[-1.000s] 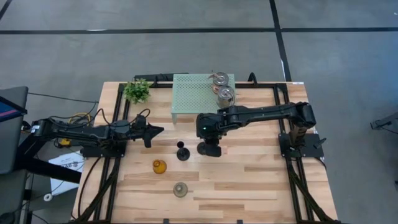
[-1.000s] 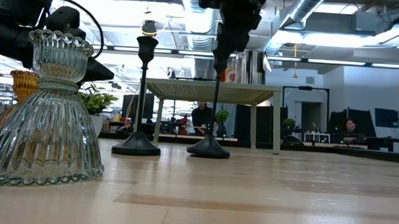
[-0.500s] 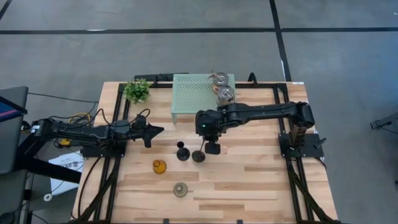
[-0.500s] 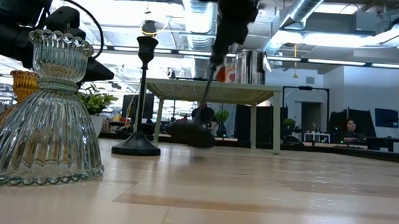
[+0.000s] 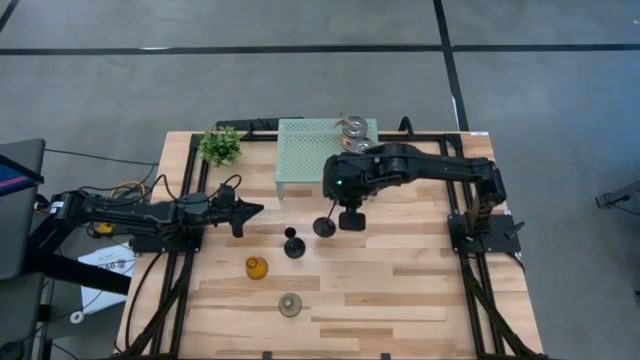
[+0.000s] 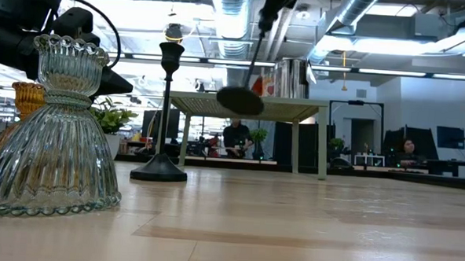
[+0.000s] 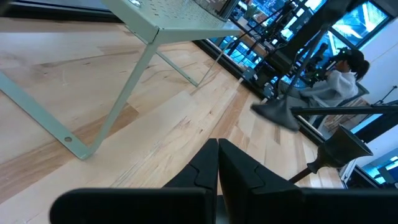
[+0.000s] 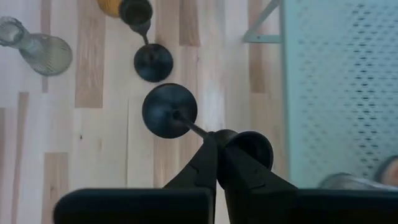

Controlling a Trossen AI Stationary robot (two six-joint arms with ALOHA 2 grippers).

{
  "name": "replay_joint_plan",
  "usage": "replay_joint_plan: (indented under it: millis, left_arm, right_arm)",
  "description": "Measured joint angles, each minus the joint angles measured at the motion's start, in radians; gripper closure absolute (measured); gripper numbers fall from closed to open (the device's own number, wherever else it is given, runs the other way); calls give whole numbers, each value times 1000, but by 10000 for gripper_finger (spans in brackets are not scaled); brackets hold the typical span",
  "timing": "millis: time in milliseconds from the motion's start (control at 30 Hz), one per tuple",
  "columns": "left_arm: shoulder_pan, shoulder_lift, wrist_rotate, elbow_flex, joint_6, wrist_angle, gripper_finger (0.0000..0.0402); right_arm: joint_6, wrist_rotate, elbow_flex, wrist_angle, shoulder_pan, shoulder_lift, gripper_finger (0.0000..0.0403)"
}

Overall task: Pick & Place candle stick holders
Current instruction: Put the right black candle holder on the shelf

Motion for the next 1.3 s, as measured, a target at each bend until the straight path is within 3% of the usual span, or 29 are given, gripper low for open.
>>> replay_joint_plan:
  millis: [433,667,800,1300]
  left_arm:
    - [0,0,0,0,0,0,390]
    - [0,0,0,0,0,2,390]
    - [0,0,0,0,0,2,390]
    - [0,0,0,0,0,2,390]
  right_arm:
    - [-62,162,265,-196,-15,0,403]
    - [-226,224,261,-127,-70,2,403]
    - [-292,310,254,-116,-101,16,403]
    - [-339,226,266,-123,-208,17,403]
